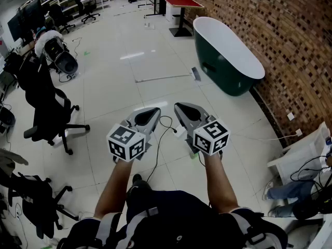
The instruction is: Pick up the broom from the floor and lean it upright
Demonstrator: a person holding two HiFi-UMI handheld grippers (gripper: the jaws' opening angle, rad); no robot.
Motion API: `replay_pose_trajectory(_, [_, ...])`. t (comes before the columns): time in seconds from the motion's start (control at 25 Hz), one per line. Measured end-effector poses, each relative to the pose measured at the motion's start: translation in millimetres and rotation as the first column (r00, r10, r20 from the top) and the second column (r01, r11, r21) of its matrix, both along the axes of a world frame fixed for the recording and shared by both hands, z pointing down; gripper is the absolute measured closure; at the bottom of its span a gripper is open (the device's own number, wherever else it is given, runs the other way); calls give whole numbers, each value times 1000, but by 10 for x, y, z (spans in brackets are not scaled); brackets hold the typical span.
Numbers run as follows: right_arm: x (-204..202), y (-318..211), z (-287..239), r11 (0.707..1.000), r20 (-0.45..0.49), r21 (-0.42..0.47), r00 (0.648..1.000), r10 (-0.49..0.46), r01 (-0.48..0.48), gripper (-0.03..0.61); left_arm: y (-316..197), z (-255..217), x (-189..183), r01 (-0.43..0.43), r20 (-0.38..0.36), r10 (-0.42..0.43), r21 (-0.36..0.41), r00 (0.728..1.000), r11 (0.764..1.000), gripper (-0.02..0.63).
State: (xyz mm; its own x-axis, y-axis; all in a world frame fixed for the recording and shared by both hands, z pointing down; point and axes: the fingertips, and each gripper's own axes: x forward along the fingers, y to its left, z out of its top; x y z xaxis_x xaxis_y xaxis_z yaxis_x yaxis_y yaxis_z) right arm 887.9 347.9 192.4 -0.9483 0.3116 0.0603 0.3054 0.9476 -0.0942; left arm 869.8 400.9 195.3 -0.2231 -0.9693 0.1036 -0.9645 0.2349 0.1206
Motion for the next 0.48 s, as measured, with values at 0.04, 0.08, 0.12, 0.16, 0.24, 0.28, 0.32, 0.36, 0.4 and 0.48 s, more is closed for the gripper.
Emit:
replay_pose_trajectory(0.04, [-48,-30,7,1000,0,0,1000,1,-1,572,-28,18,-60,-1,-1,1,-4,1000,1000,613])
replay_pose_trajectory(0.08, [-98,-57,14,1000,0,0,1000,2,-2,572,-55,34,-122,-1,-2,1,-6,1000,1000,612])
replay_pose_trajectory(0.12, [-154,-82,22,1000,-1,0,1000,4,-4,572,-77,44,-190,-2,-3,2,-8,1000,1000,612])
replay_pose_trajectory(0.16, [-218,-101,32,1000,-3,1,1000,5,-5,572,-95,48,-264,-3,-2,3,-8,1000,1000,613])
replay_pose_trajectory(0.24, [-361,-129,55,1000,-12,3,1000,8,-8,572,-121,49,-429,-4,-3,4,-4,1000,1000,613])
replay_pose_trajectory(0.28, [-438,-143,71,1000,-17,4,1000,10,-10,572,-134,54,-516,-6,-5,6,-1,1000,1000,613])
replay_pose_trajectory(0.32, [-519,-159,90,1000,-23,6,1000,14,-14,572,-147,65,-608,-7,-8,7,1,1000,1000,613])
replay_pose_trajectory(0.36, [-607,-178,112,1000,-30,7,999,20,-20,572,-158,83,-705,-9,-10,9,3,1000,1000,613])
replay_pose_trajectory(0.4, [-704,-197,139,1000,-38,8,999,28,-27,572,-166,107,-811,-9,-9,9,3,1000,1000,614])
replay_pose_trajectory(0.48, [-938,-221,200,999,-56,8,997,47,-47,572,-161,168,-1067,-5,-1,5,-3,1000,1000,614])
